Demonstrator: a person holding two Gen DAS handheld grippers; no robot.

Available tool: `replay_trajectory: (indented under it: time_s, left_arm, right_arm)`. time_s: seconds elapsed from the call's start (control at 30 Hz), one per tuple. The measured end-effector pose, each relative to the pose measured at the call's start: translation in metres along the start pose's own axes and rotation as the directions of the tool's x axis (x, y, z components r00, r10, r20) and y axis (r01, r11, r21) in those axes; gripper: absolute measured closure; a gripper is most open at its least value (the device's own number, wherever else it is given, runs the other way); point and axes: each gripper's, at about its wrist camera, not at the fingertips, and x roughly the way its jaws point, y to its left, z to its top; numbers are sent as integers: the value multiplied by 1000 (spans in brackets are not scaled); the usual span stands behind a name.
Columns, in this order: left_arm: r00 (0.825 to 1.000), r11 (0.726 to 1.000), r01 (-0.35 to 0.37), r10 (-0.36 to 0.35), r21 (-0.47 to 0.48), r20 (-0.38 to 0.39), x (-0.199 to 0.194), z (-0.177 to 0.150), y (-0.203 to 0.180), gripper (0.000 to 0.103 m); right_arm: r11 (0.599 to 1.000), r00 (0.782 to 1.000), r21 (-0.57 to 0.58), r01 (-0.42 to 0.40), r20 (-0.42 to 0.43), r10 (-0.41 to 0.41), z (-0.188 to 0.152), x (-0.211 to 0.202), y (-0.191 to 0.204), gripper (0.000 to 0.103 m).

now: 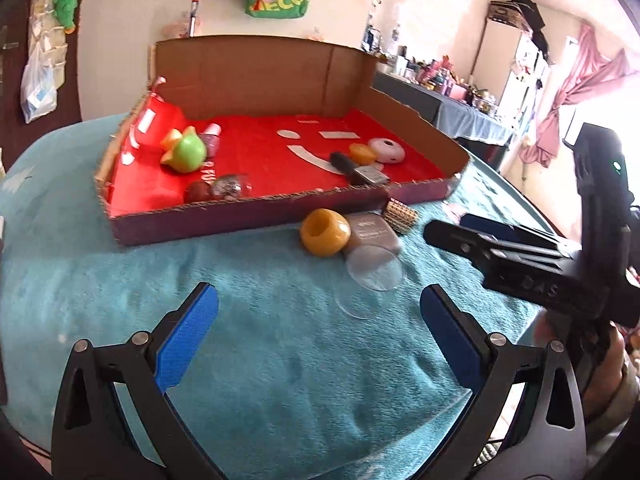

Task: Organize rigid objects
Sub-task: 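Withdraw both open tools from the box toward the remaining items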

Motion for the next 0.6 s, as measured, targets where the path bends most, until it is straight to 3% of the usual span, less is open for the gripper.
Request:
replay_trajectory:
  time_s: [0.13, 0.3, 0.5, 0.6]
  left_arm:
    - [1000, 1000, 16, -16, 16, -17, 10, 1, -8, 1]
    - [999, 999, 30, -28, 37, -41, 22, 4, -14, 21]
    - [998, 997, 43, -40, 66, -47, 31, 6, -21, 24]
    - [997, 996, 55, -51, 75, -56, 34, 7, -23, 36]
  right_arm:
    - [1000, 1000, 20, -8, -23, 9, 10, 12, -7, 37]
    - [999, 998, 39, -16, -67, 18, 19, 31, -11, 45]
    - [998, 995, 50, -27, -91, 32, 22, 44, -11, 50]
    - [998, 995, 52, -32, -95, 36, 24, 48, -11, 53]
